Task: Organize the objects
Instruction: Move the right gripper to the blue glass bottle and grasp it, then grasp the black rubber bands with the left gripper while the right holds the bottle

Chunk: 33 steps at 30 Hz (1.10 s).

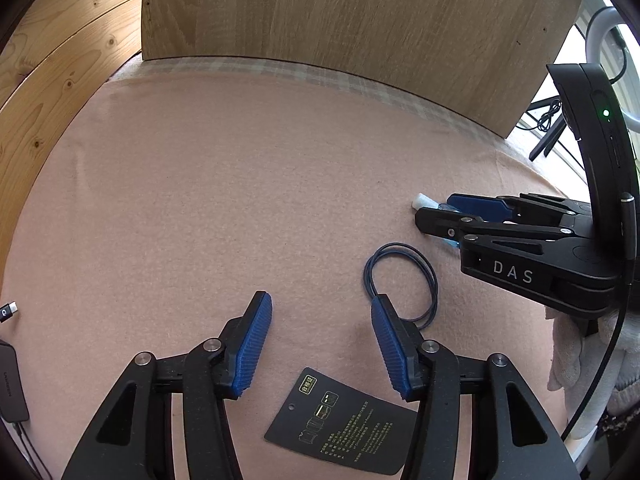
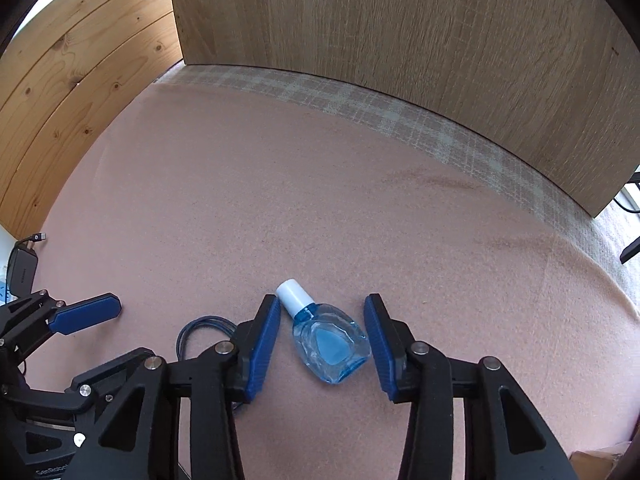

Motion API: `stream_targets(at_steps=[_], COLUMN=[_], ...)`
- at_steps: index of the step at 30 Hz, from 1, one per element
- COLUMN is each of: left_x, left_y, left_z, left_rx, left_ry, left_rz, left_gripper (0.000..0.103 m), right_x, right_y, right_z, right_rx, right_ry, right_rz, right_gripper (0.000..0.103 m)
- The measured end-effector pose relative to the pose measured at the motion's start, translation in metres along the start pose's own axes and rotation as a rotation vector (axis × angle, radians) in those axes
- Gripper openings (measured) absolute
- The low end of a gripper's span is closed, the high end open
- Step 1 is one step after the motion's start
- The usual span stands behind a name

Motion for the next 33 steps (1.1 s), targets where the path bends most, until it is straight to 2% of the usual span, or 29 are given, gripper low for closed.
stream_targets(at_steps=[2, 13, 19, 21, 26, 33], left_x=[0.002, 0.016, 0.020, 0.021, 0.023, 0.023], left_y=[-0.005, -0.032, -0.032, -0.035, -0.042, -0.055], left_z=[0.000, 0.005, 0.010, 0.010, 0.007, -0.008], left_rx=[0.007, 0.049, 0.057, 0.070, 0.090, 0.088], left_ry=[0.005, 0.014, 0.003, 0.003, 0.005, 0.019], left_rz=[-0.008, -0.018, 0.004, 0.007, 0.006, -0.033], left_gripper=[0.055, 0.050, 0.032, 0.021, 0.004, 0.003], right_x=[-0.002, -0.020, -0.033, -0.036, -0.045, -0.055], right_y=[-0.003, -0.026, -0.041, -0.045, -0.051, -0.056], right_z=[-0.003, -0.043, -0.073, -0.082, -0.102, -0.123], right_rx=[0.004, 0.074, 0.137, 0.153, 0.182, 0.216], right_ry=[0.005, 0.001, 0.013, 0.016, 0.017, 0.010], right_rz=[0.004, -0.020, -0.025, -0.029, -0.041, -0.053], right_gripper=[0.030, 0.029, 0.029, 0.029, 0.029, 0.029])
Point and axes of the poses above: each gripper's, at about its wrist camera, not at the fingertips, and x roughly the way its jaws point, y to its left, z to its top, the point moved 6 cm from there along x, roughly the way its jaws point, and after that the axes turned 7 degrees about -x, right-handed, at the moved point
